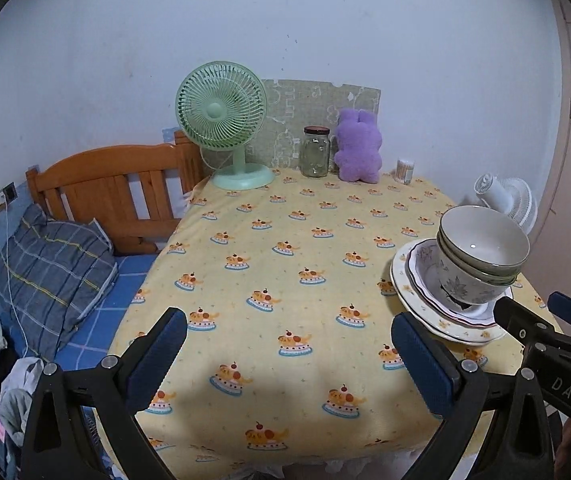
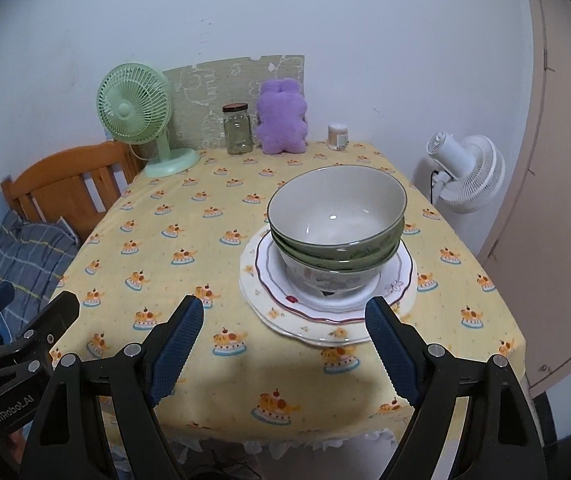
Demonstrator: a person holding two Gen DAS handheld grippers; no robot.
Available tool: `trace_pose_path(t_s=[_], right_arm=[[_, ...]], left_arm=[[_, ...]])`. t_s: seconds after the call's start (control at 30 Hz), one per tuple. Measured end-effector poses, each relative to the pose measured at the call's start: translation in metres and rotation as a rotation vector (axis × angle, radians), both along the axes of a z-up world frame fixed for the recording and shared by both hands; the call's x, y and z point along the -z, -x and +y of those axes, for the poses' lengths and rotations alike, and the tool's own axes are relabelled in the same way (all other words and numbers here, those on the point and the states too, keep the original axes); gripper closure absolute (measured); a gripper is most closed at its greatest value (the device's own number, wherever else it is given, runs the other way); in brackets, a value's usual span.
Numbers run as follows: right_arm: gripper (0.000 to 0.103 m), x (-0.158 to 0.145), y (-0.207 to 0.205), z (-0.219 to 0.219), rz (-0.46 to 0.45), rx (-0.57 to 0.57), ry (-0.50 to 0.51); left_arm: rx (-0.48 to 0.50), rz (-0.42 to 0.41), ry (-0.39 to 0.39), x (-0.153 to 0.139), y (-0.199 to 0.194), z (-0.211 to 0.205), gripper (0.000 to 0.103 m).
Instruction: Organize plates and bowls
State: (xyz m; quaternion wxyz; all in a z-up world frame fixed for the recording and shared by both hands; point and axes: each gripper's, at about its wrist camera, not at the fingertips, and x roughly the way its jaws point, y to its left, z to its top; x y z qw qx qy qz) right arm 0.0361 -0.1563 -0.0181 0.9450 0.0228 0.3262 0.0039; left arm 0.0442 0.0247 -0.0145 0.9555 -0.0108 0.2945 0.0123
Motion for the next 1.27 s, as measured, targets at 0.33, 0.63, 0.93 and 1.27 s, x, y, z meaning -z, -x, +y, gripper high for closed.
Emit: trace_pose_path(t_s=[0.33, 0.63, 0.93, 1.27], right_arm=[[0.015, -0.0047, 0.0029, 0.003, -0.018, -0.002, 0.006], [0.015, -0.003, 0.0002, 0.0058, -0.01, -0.016, 0.011], [0.015, -0.0026, -0.0014, 0.0061, -0.006, -0.018, 0.009], [0.015, 0.0003, -0.0012, 0.0058, 0.002, -0.019, 0.006]], left_arm=[[0.003, 0.001, 0.016, -0.0013, 0.0041, 0.0006, 0.0], [-0.007, 0.006, 0.028, 0.0005, 0.0019, -0.0001, 0.0], [-0.005, 0.007, 0.026, 0.0002, 0.0015, -0.001, 0.0], [0.004, 0.013, 0.028, 0.0, 0.0027, -0.0032, 0.0]])
